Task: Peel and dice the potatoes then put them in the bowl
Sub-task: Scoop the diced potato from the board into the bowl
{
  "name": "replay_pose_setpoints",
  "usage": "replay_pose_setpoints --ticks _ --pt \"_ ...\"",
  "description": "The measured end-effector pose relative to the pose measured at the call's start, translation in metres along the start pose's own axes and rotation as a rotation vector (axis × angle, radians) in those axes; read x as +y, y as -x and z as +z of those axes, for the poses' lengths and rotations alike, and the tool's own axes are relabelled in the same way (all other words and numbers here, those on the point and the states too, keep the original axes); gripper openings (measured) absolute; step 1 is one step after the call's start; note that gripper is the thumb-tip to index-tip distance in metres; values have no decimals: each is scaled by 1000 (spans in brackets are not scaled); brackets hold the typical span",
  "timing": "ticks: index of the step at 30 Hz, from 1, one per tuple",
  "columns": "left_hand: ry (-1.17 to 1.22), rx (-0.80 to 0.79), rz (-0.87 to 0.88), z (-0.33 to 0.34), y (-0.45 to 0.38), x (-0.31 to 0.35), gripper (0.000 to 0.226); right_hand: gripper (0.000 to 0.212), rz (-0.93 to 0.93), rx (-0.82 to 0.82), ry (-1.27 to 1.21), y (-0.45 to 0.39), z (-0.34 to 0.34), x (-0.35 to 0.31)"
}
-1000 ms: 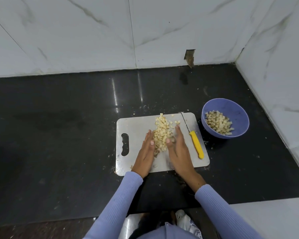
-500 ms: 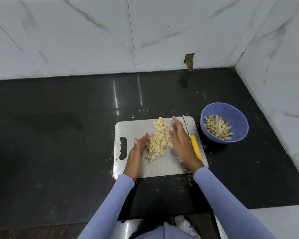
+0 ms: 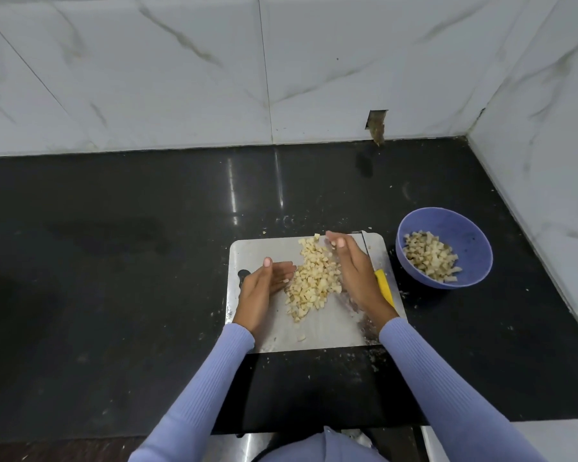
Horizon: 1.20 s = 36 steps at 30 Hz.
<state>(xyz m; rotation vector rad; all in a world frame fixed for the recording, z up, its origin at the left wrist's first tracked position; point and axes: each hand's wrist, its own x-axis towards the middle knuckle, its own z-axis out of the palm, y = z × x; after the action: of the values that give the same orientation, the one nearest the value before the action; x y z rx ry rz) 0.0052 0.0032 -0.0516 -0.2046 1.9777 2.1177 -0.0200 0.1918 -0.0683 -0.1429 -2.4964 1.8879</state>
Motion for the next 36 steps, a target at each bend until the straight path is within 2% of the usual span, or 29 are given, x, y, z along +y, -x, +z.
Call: replay_pose_setpoints --ticks 5,8,14,19,23,25,27,29,33,36 --pt "-15 10 19 3 4 -7 56 43 -35 -201 146 -27 11 -5" --pt "19 32 23 2 7 -7 54 40 -88 -233 193 -23 14 0" --pt "-16 46 61 1 -3 1 51 35 -168 -250 102 3 11 10" --pt "-259 -52 174 6 -28 3 49 30 -149 -166 33 18 9 11" --pt "-563 -143 267 9 -46 -1 42 26 -138 -1 22 25 4 10" --pt "-615 -155 293 11 -49 -2 49 26 -125 68 19 25 1 13" --pt "-601 -173 299 14 -47 -3 58 29 -93 72 48 20 0 12" --pt "-529 -182 255 14 -40 -6 56 33 -62 5 111 10 1 9" --pt "-178 -105 92 10 -25 -6 57 40 -84 -214 266 -2 7 5" --pt "-59 -42 58 2 -18 2 56 36 -107 -271 237 3 5 5"
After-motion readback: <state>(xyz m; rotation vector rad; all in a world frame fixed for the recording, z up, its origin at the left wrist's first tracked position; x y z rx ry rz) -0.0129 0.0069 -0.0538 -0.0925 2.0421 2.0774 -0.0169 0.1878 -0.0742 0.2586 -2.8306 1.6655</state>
